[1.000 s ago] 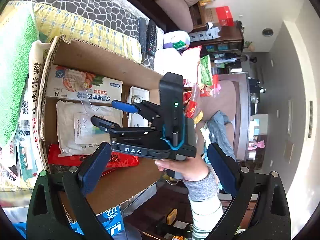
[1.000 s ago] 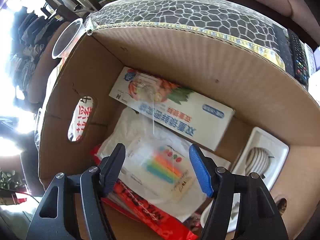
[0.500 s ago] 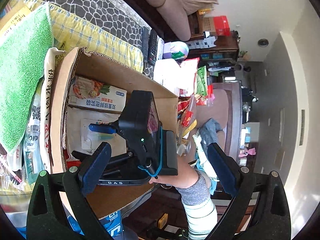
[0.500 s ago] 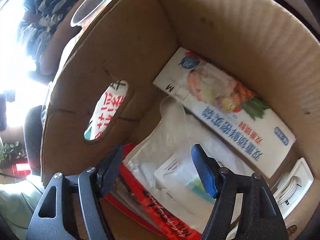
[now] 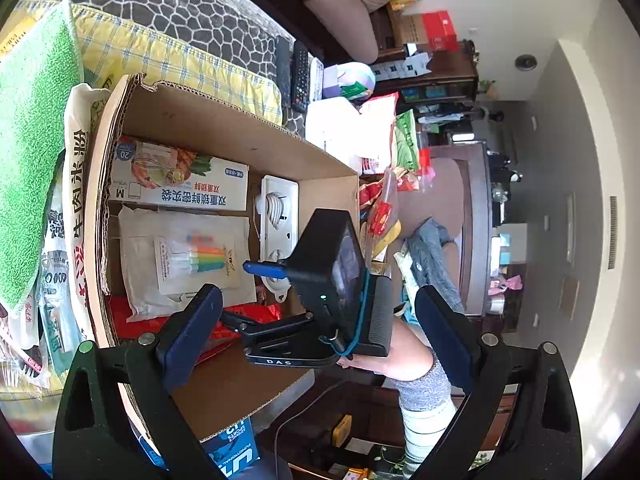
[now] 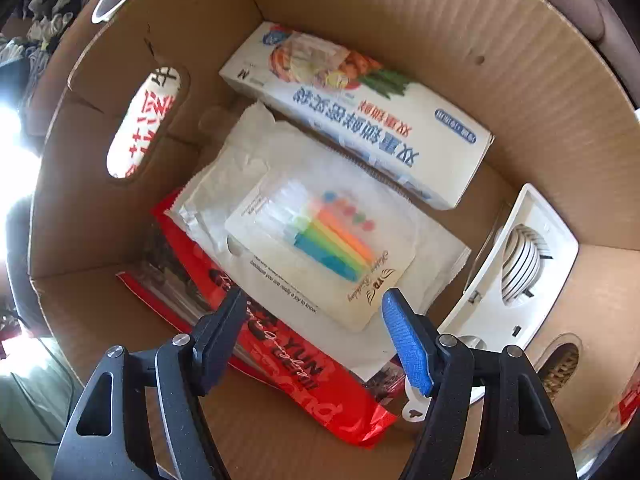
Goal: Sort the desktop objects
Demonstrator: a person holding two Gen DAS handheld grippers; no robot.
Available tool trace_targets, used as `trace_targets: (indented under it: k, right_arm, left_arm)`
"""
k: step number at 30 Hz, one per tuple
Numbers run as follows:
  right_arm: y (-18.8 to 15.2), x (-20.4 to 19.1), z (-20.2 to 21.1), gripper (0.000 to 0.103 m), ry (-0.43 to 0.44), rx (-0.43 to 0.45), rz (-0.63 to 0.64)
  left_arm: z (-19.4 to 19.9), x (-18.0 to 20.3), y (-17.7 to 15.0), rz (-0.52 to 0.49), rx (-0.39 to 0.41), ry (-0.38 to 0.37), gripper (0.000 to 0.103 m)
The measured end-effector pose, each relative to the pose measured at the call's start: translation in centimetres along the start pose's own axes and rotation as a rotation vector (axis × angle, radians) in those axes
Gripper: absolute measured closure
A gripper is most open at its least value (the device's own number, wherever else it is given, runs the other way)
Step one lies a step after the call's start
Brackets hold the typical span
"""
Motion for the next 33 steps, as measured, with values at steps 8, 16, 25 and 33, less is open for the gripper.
trace_targets:
  k: [8,16,25,33]
  right_arm:
    - [1.7,-0.6,-3.4,0.030,-0.183,-0.078,0.077]
    - [3.2,-0.9,-4.1,0.022,-0.207,-0.062,0.057]
    - [3.4,0.9,-0.3,0.017,0.120,0.034,-0.201]
    - [4.1,3.0,-1.2,0.016,0.240,0.021,-0.387]
  left_arm:
    - [-0.8,-0.9,0.0,-0.002,-0.028,0.000,0.006]
    - [-1.6,-1.7,-0.6,0.010,-0.056,-0.016,0.006]
    - [-1.1,-1.9,-0.6,0.010,-0.049,-0.016,0.006]
    - [-1.2,-2.0,-1.0,0.000,-0.061,-0.019,0.006]
Point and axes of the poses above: each gripper's, at about its wrist camera, not at the fingertips, and z roughly against the way its jaws point, x to its right, y to its top, the point moved 10 cm from there along -z, roughly the way its jaws point, and after that the axes turned 5 degrees about -x, right-handed, at the moved point
